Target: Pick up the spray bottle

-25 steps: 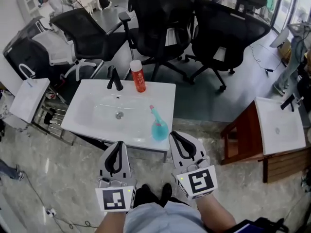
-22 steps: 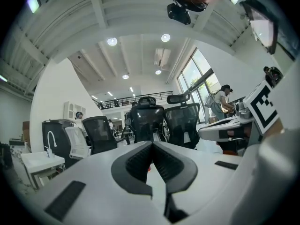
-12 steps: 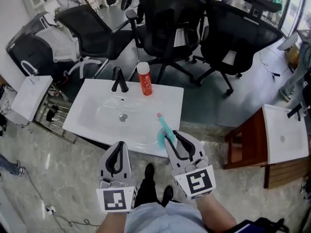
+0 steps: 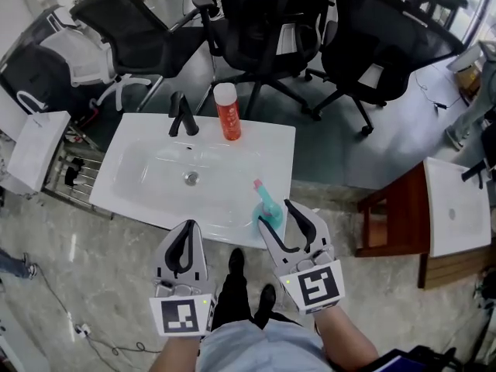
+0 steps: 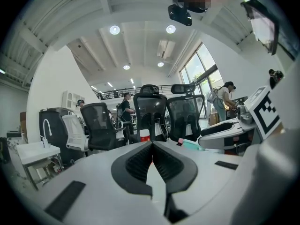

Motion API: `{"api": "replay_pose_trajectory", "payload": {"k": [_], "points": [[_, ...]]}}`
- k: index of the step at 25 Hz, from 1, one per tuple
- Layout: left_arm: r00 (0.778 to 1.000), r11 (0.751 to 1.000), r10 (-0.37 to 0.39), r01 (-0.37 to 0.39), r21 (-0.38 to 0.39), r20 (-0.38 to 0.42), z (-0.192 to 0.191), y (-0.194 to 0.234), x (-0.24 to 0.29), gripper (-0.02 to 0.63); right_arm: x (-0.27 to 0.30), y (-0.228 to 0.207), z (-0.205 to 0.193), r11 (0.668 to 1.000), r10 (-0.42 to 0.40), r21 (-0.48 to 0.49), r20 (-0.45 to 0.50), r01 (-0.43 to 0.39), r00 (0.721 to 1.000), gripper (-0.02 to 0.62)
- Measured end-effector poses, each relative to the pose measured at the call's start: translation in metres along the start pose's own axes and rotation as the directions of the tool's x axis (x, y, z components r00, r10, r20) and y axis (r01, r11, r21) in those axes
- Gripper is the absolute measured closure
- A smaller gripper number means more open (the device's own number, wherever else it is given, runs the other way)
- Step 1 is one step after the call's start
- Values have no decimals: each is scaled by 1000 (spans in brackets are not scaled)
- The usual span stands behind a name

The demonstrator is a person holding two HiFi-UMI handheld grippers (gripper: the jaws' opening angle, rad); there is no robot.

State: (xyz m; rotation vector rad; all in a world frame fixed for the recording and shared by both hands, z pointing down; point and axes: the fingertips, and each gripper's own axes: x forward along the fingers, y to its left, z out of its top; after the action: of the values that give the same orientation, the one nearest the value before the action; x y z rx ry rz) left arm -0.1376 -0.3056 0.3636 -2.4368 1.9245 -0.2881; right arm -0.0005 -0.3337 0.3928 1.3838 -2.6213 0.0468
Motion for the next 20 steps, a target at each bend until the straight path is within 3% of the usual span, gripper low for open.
{"api": "replay_pose_trajectory", "payload": {"k": [7, 10, 15, 20], "points": [[998, 999, -8, 5, -36, -60, -29, 14, 22, 588, 27, -3, -28, 1000, 2, 9, -62, -1, 998, 356], [997, 1000, -13, 13, -2, -78, -40, 20, 31, 588, 37, -4, -39, 1000, 4, 15, -78, -3, 997, 356], [995, 998, -2, -4, -63, -96, -46, 28, 42, 588, 50, -5, -46, 1000, 8, 17, -96, -7, 995, 357], [994, 1000, -16, 15, -7, -105, -52, 32, 46, 588, 56, -5, -52, 1000, 5, 15, -107, -4, 994, 368]]}}
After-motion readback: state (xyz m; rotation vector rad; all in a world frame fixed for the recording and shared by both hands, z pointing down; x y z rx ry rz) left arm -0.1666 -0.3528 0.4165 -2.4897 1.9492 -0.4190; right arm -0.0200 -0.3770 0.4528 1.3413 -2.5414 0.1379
